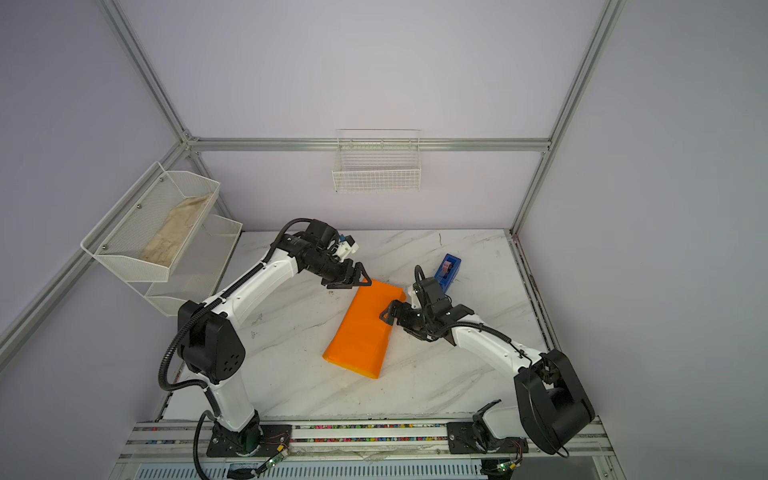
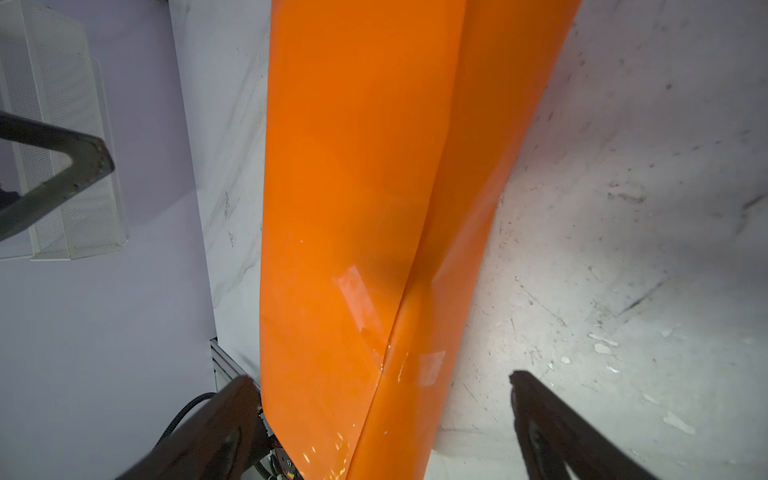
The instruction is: Wrap the gift box in paper
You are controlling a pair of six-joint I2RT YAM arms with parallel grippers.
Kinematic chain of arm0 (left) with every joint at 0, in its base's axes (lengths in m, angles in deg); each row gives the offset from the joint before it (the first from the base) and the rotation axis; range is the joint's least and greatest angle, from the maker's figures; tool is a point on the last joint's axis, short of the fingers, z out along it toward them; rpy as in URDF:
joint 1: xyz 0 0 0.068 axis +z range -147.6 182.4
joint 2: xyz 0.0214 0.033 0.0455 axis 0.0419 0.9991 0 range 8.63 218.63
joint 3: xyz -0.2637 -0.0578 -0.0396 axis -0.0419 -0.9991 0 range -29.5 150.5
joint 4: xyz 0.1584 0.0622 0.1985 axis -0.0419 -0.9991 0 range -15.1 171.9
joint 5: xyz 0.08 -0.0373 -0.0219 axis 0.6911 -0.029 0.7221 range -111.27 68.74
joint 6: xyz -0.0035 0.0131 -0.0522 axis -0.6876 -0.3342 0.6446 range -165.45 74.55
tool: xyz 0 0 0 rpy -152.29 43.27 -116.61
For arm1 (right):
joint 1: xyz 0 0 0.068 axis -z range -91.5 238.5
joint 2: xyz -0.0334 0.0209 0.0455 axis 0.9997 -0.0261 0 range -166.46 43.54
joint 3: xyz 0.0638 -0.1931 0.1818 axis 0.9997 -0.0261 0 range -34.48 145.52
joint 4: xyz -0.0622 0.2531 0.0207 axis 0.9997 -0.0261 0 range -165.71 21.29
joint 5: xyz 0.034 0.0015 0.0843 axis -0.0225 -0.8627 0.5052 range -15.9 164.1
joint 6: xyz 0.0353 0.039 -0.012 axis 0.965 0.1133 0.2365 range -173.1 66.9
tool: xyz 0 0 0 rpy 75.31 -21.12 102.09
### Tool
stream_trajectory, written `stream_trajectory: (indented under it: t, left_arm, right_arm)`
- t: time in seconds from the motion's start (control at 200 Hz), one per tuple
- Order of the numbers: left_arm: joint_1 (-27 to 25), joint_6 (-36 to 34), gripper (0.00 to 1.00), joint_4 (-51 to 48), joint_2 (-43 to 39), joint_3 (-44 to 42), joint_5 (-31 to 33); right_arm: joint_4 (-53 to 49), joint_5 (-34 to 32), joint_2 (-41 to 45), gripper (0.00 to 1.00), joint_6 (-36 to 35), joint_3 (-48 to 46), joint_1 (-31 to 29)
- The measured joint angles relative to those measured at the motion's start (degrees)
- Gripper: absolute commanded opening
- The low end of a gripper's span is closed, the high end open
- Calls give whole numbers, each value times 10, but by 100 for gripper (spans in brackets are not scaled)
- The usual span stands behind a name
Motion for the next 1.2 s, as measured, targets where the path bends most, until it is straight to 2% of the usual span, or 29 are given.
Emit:
stream_trajectory:
  t: [0.165,0.265,0.335,0.555,0.82,1.2]
  left_arm:
    - [28,-29,87,6,-1,-91,12]
    - [32,-32,86,22,0,-137,-4]
    - [35,-33,85,34,5,-154,-22]
    - [55,-32,80,89,23,-180,-71]
    - [87,-29,78,119,51,-183,-95]
    - [119,-13,74,121,96,-136,-85]
  right_arm:
    - [76,6,-51,87,41,-25,-3]
    - [108,16,-83,81,58,-34,-6]
    - [130,24,-101,76,66,-34,-9]
    - [176,40,-144,73,75,-12,-13]
    - [203,55,-242,67,72,84,-14]
    - [173,64,-384,65,9,275,3]
